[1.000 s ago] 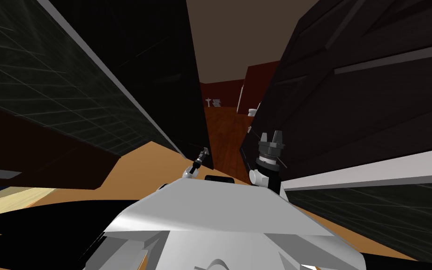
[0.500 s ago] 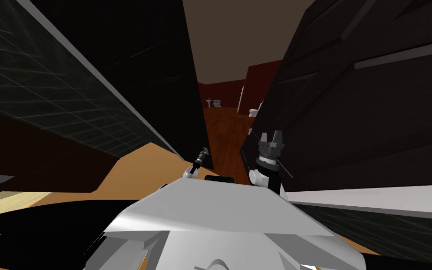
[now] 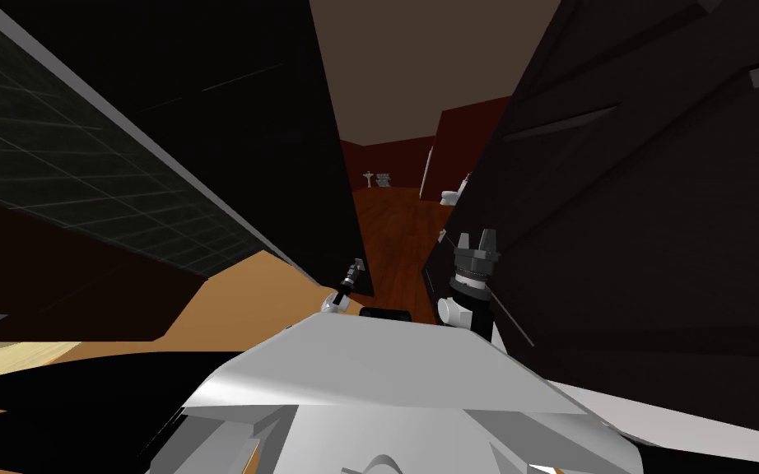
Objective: Push the door open
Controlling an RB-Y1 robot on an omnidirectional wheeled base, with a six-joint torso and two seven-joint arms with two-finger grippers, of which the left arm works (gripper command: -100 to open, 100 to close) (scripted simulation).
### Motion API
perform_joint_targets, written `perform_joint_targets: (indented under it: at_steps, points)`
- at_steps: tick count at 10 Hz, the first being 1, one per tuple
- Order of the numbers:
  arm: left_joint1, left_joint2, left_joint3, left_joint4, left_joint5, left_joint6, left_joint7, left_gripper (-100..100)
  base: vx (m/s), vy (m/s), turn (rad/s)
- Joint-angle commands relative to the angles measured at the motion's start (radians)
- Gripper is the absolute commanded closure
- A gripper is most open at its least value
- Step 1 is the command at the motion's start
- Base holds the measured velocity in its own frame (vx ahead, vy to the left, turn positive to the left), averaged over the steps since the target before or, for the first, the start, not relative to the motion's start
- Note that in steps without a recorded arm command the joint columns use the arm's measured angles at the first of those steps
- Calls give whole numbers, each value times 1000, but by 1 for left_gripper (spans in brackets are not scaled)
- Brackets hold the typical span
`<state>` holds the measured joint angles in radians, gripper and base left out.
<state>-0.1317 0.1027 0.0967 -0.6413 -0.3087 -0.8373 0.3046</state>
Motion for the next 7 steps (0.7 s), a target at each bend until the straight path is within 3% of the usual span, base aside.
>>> perform_joint_targets:
  at_steps: [1, 7]
  points:
    - [-21, 14, 23, 33, 14, -20, -14, 100, 128, -36, 22]
    - [-27, 0, 87, 36, 63, -1, -72, 100, 188, -92, 65]
